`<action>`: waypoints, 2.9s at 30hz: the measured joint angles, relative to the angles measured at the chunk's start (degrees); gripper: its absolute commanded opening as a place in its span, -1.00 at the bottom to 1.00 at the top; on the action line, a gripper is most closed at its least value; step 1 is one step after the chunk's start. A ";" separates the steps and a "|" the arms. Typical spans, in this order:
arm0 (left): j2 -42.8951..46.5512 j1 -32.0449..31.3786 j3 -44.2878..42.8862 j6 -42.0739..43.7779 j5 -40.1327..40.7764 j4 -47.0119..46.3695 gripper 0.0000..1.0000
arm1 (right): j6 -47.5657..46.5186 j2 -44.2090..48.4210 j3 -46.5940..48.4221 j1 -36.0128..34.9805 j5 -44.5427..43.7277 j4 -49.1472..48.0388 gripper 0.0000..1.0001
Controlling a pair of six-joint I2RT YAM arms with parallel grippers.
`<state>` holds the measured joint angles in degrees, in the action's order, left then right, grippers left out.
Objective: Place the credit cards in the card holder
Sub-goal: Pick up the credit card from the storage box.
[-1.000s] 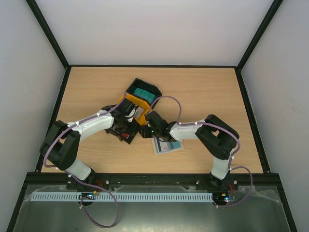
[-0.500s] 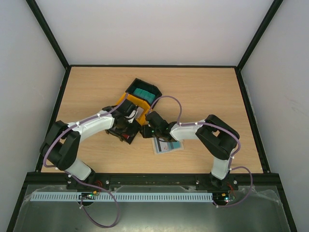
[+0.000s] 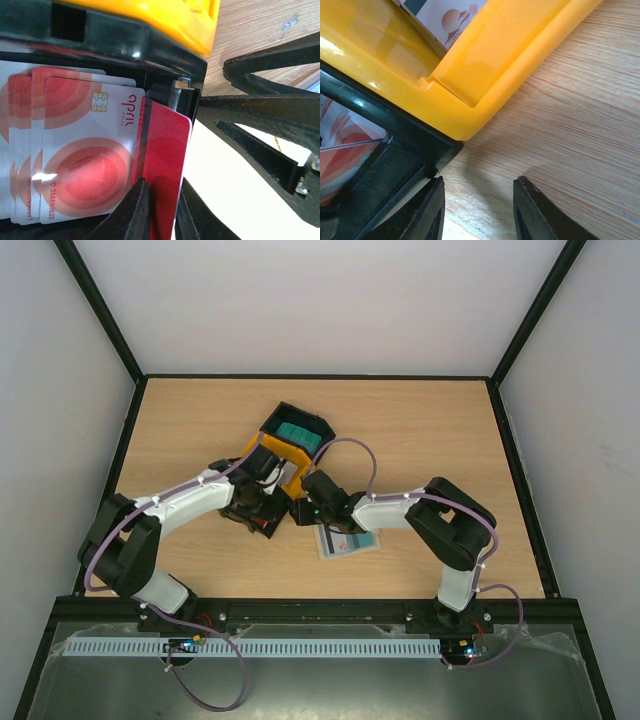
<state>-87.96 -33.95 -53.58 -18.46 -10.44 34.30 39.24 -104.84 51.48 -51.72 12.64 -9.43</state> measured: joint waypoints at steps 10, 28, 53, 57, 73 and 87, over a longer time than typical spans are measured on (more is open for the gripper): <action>3.15 0.00 0.00 -0.15 3.28 1.05 -0.95 | 0.50 0.87 -0.72 0.00 -1.33 0.31 -0.13; 13.70 5.44 0.00 -3.48 4.13 0.26 -0.95 | 2.89 11.32 -4.13 4.55 5.60 -1.64 0.42; 26.32 16.11 -0.61 -12.87 -34.58 -16.04 -0.54 | 23.30 18.62 -8.55 9.22 32.76 -39.30 -0.96; 27.02 17.07 -0.44 -13.75 -36.35 -16.87 -0.28 | 24.55 20.81 -9.35 9.46 32.17 -40.87 -0.96; 28.37 21.14 2.69 -12.61 -38.99 -16.59 -0.23 | 26.69 22.67 -11.26 10.40 31.54 -42.36 -0.96; 26.84 21.11 4.26 -10.27 -41.18 -16.17 -0.23 | 29.75 22.21 -12.87 10.47 33.73 -44.98 -0.96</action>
<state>-61.12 -12.84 -49.32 -28.73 -51.62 18.13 68.99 -82.63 38.61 -41.25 46.37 -54.41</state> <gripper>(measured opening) 0.326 0.021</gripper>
